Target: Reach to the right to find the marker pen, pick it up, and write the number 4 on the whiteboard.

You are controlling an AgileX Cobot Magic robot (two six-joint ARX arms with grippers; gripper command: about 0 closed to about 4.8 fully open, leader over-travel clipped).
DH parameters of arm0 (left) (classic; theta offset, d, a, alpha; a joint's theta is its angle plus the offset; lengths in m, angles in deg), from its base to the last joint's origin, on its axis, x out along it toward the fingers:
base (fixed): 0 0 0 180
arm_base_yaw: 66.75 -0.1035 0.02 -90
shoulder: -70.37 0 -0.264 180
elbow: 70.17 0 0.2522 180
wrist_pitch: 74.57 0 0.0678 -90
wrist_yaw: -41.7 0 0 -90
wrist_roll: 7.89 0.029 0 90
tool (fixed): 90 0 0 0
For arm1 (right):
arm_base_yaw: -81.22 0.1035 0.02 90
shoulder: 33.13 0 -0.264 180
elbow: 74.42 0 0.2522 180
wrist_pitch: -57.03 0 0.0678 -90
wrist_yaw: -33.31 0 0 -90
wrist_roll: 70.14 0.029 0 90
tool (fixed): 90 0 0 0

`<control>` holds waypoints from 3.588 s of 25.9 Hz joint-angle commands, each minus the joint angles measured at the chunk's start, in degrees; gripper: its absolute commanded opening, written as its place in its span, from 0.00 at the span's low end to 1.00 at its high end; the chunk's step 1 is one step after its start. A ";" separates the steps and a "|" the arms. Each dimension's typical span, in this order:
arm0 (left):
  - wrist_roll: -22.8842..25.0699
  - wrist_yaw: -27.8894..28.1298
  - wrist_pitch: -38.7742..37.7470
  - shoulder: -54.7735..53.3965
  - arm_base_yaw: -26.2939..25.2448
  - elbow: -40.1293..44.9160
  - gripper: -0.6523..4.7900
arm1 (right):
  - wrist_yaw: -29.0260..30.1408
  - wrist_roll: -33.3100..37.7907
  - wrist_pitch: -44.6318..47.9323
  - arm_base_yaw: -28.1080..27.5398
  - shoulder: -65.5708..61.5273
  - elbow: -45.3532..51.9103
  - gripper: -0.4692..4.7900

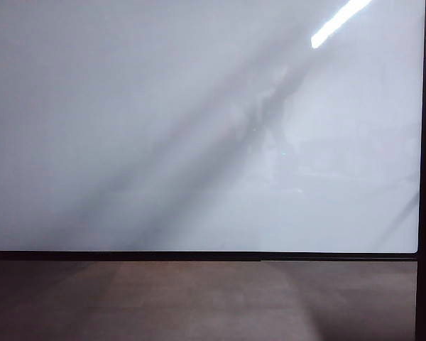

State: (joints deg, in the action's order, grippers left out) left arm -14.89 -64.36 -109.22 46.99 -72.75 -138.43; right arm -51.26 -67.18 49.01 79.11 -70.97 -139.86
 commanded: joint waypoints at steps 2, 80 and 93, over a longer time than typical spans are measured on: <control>0.59 -2.73 0.70 -1.09 -0.04 -2.73 0.11 | -1.62 -0.13 5.70 -1.51 -5.27 -0.37 0.88; 13.00 5.79 28.46 -58.42 46.62 -10.23 0.11 | 21.92 -7.26 45.53 -20.20 -80.74 -11.02 0.84; 13.00 5.90 24.35 -58.80 46.62 -10.10 0.11 | 21.51 -7.26 45.53 -19.52 -80.74 -11.21 0.61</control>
State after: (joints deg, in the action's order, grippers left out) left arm -2.09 -58.52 -85.00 -12.02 -26.15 -148.27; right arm -29.66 -74.46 93.53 59.33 -152.02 -150.77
